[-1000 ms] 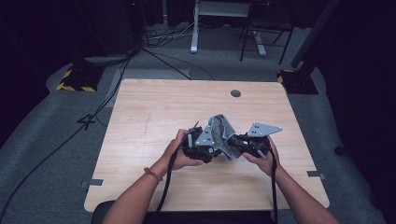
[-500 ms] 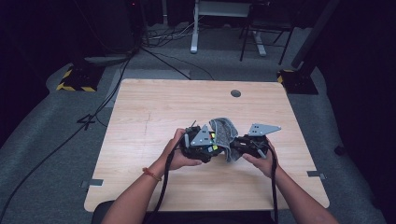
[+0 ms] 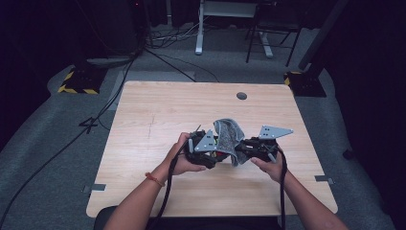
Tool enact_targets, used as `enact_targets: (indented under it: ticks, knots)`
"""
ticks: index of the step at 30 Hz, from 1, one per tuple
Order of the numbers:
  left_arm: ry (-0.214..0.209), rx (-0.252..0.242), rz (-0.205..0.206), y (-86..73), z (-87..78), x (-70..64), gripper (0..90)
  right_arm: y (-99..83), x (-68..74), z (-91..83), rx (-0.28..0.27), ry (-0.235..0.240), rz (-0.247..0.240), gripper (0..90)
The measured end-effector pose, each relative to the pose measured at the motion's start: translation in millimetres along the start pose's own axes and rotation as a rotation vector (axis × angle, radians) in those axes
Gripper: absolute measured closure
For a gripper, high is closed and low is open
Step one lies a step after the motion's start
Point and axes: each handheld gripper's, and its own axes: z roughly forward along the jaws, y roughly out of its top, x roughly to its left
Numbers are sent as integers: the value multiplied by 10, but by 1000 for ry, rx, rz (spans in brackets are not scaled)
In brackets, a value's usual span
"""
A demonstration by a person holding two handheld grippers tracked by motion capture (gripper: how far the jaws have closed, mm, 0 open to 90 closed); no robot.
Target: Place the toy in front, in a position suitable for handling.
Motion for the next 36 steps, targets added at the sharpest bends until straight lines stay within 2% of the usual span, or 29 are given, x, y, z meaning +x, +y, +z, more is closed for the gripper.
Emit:
enact_targets:
  ticks: [6, 7, 9, 10, 12, 16, 18, 20, 23, 26, 28, 32, 33, 34, 35, 36]
  knots:
    - [2, 70, 34, 2, 120, -53, 328, 52, 134, 23, 6, -4, -80, 768]
    - [-3, 76, 36, 2, 134, -60, 329, 73, 181, 36, 10, -3, -104, 769]
    - [-3, 89, 40, 7, 167, -71, 329, 80, 200, 41, 12, -1, -113, 769]
    - [-3, 91, 38, 5, 172, -69, 330, 91, 222, 47, 23, -17, -135, 768]
    - [-11, 76, 17, -1, 168, -43, 332, 88, 212, 42, 23, -26, -127, 768]
    - [-7, 65, 10, 3, 136, -17, 333, 73, 176, 31, 41, -52, -126, 768]
    - [1, 55, -3, 0, 99, 4, 333, 40, 136, 34, 70, -90, -139, 768]
    - [8, 43, -14, -7, 57, 28, 334, -16, 63, 41, 90, -94, -106, 768]
    - [14, 18, -23, -7, -6, 53, 334, -95, -31, 80, 135, -117, -83, 768]
    - [8, 1, -27, -5, -33, 58, 334, -127, -62, 97, 142, -101, -64, 768]
    - [13, 23, -10, -1, -17, 50, 334, -103, -42, 78, 123, -97, -69, 768]
    - [10, 48, -5, -8, 38, 33, 334, -17, 34, 20, 80, -77, -87, 768]
    - [1, 54, -6, -9, 58, 25, 334, 31, 107, 11, 63, -50, -98, 767]
    - [-6, 58, -3, -6, 81, 12, 334, 31, 107, 11, 63, -50, -98, 767]
    - [-11, 66, 2, 0, 104, -5, 334, 55, 156, 19, 57, -41, -111, 768]
    - [-9, 74, 12, 3, 124, -20, 334, 76, 206, 29, 62, -52, -133, 768]
